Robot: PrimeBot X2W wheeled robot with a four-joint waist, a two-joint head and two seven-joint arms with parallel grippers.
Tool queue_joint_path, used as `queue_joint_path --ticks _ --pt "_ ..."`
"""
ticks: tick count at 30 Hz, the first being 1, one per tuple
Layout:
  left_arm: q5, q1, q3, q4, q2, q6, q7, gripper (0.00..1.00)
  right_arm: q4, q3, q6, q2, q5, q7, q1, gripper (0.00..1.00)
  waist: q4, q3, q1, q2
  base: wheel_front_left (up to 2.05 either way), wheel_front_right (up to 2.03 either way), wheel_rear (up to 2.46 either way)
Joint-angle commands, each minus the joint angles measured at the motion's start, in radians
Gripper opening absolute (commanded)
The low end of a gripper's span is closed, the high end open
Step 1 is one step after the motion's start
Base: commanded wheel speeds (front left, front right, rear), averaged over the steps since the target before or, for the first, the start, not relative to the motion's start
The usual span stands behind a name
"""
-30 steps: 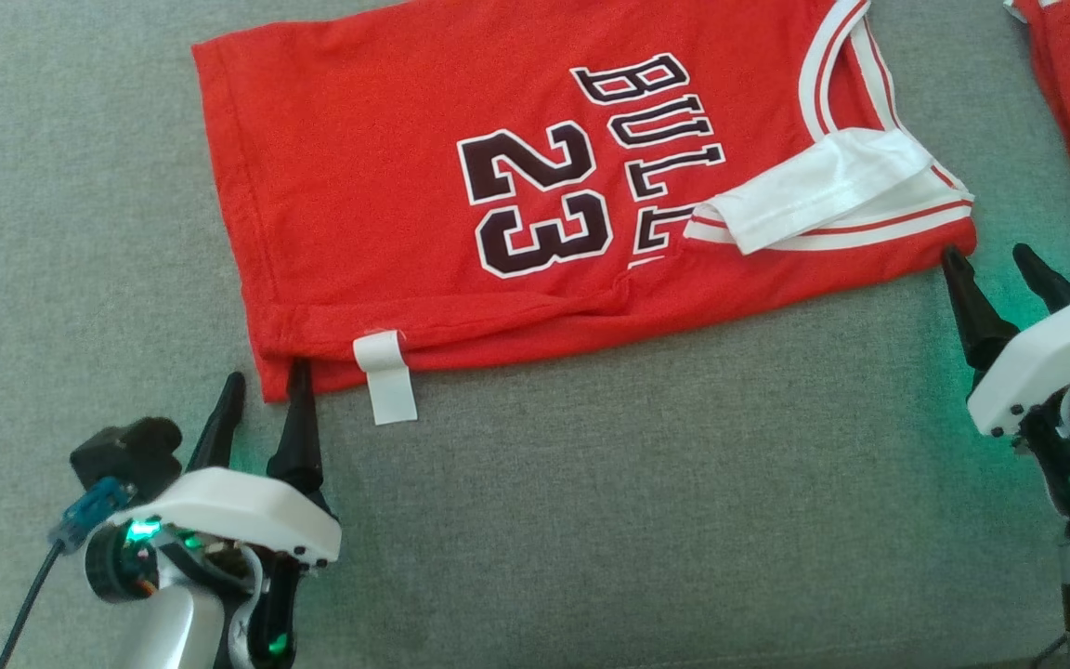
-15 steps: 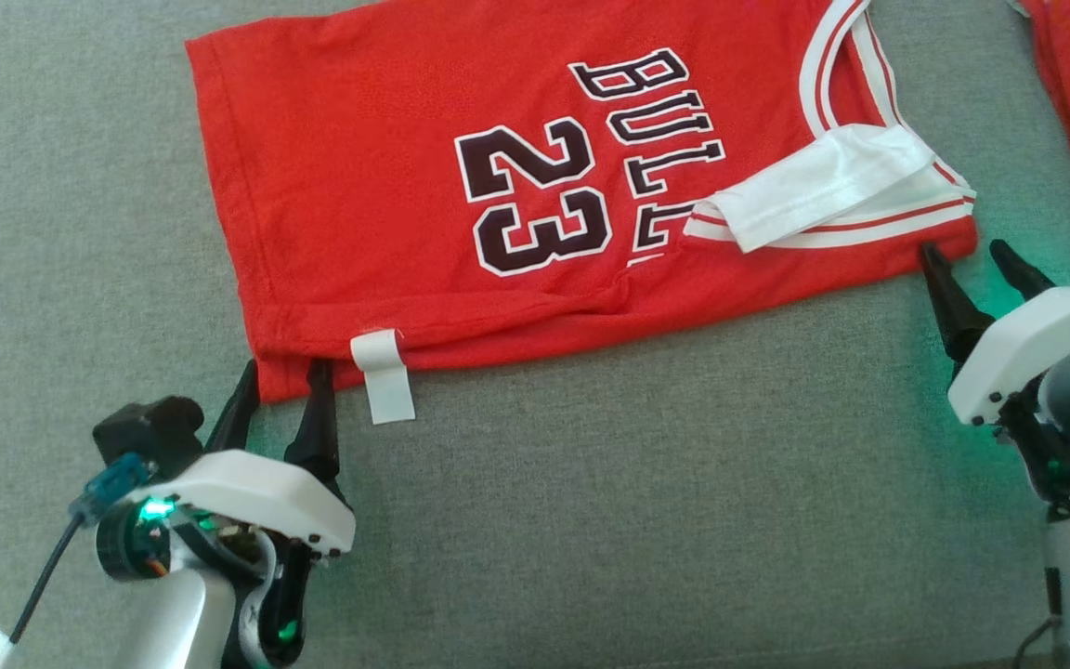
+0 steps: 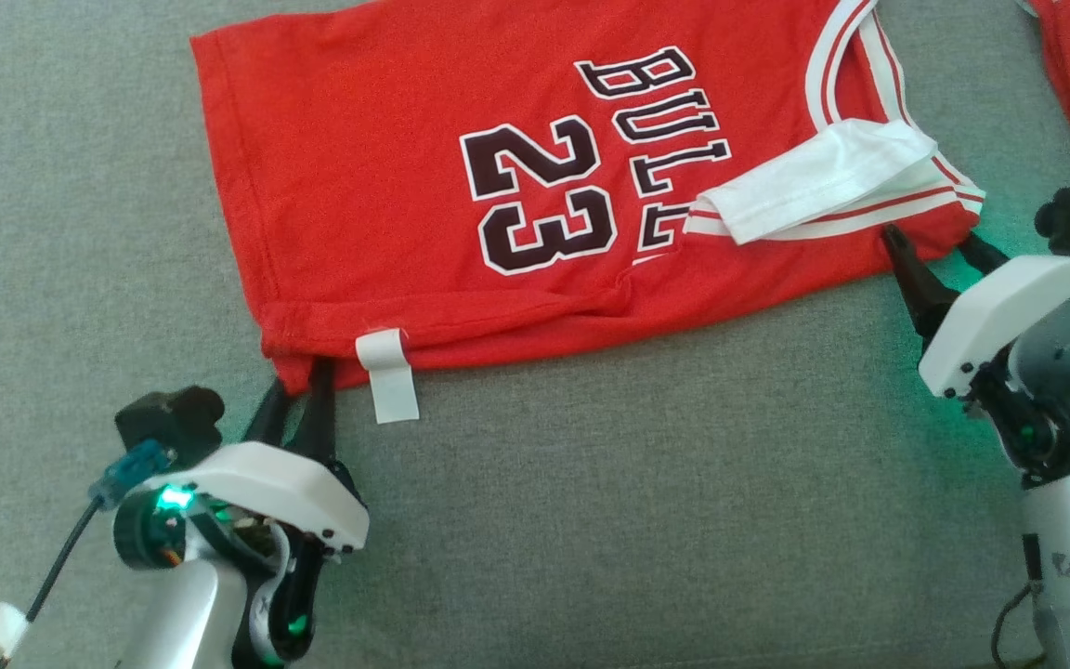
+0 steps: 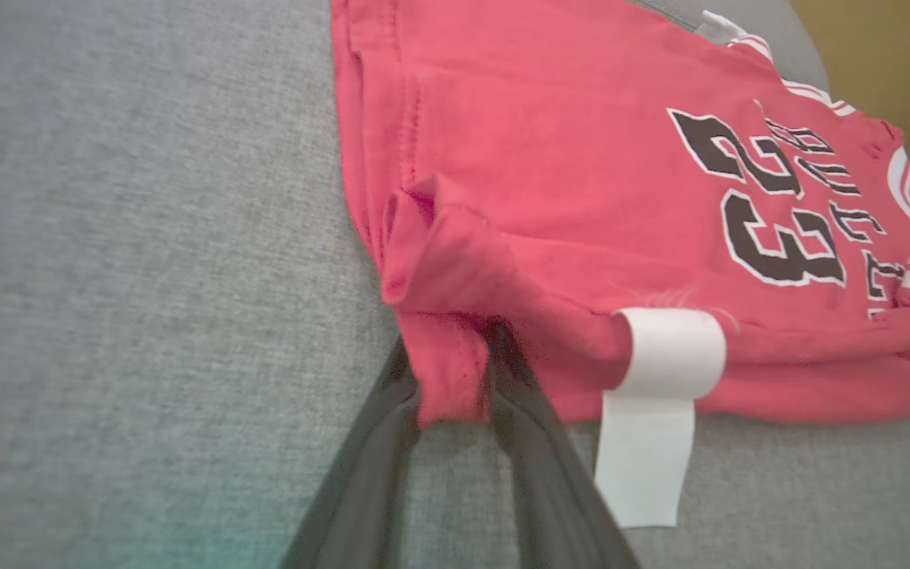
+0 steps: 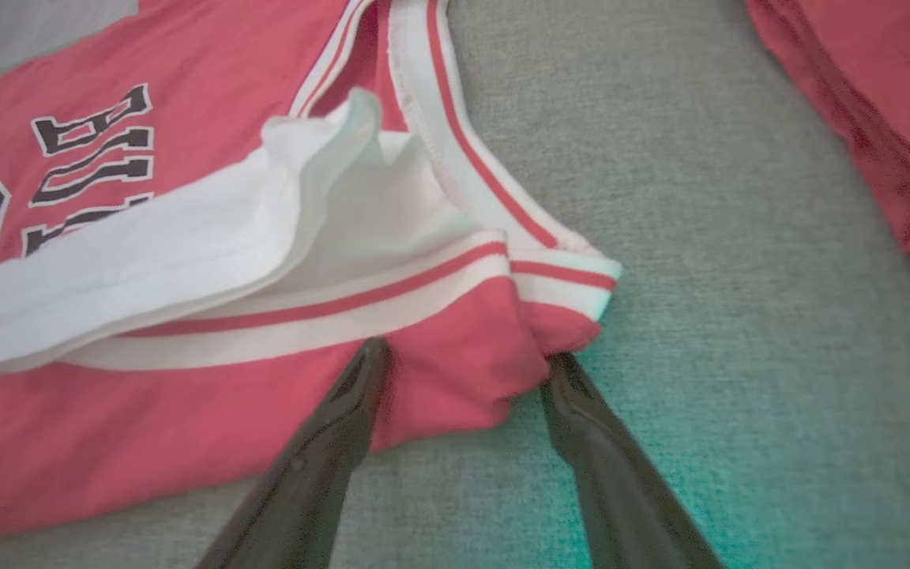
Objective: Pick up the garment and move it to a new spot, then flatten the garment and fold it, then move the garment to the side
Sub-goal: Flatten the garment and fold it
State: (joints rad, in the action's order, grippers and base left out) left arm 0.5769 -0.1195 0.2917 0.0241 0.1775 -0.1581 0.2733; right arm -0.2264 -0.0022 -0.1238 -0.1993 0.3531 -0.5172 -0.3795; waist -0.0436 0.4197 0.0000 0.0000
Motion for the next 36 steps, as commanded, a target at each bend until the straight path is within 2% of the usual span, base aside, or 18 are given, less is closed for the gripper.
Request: queue_joint_path --ticks 1,2,9,14,19,21,27,32,36 --pt "0.008 -0.002 -0.003 -0.006 0.004 0.008 0.025 0.08 0.015 0.032 -0.007 -0.005 0.021 -0.019 -0.014 0.0 0.001 -0.002 0.0 0.0 0.0 0.0 0.0" --pt "0.011 -0.004 0.0 -0.009 0.003 0.013 0.026 0.0 0.011 0.041 -0.007 -0.007 0.036 -0.025 -0.016 0.0 0.002 -0.005 0.0 0.0 0.0 0.0 0.0" --pt "0.056 -0.007 -0.029 0.021 0.025 0.029 0.049 0.0 0.05 0.015 -0.007 -0.022 0.167 -0.067 -0.026 0.0 0.0 -0.047 0.0 0.0 0.0 0.0 0.0" --pt "0.121 0.001 -0.08 0.179 0.09 0.022 0.158 0.0 0.168 -0.033 -0.007 -0.07 0.275 -0.199 -0.015 0.0 -0.003 -0.098 0.0 0.0 0.0 0.0 0.0" --pt "0.187 0.002 -0.13 0.285 0.128 0.002 0.246 0.0 0.244 -0.079 -0.007 -0.084 0.313 -0.3 -0.002 0.0 -0.009 -0.128 0.0 0.0 0.0 0.0 0.0" --pt "0.214 0.007 -0.154 0.327 0.141 -0.012 0.278 0.0 0.276 -0.111 -0.007 -0.074 0.322 -0.345 0.012 0.0 -0.013 -0.142 0.0 0.0 0.0 0.0 0.0" --pt "0.304 0.089 -0.185 0.419 0.131 -0.046 0.339 0.0 0.401 -0.191 -0.007 -0.006 0.332 -0.472 0.131 0.0 -0.017 -0.176 0.0 0.0 0.0 0.0 0.0" --pt "0.291 0.216 -0.196 0.439 0.125 -0.063 0.306 0.0 0.516 -0.231 -0.007 0.033 0.303 -0.51 0.272 0.0 -0.028 -0.174 0.0 0.0 0.0 0.0 0.0" --pt "0.291 0.328 -0.18 0.427 0.087 -0.063 0.259 0.0 0.559 -0.232 -0.007 0.061 0.278 -0.492 0.389 0.0 -0.035 -0.152 0.0 0.0 0.0 0.0 0.0"
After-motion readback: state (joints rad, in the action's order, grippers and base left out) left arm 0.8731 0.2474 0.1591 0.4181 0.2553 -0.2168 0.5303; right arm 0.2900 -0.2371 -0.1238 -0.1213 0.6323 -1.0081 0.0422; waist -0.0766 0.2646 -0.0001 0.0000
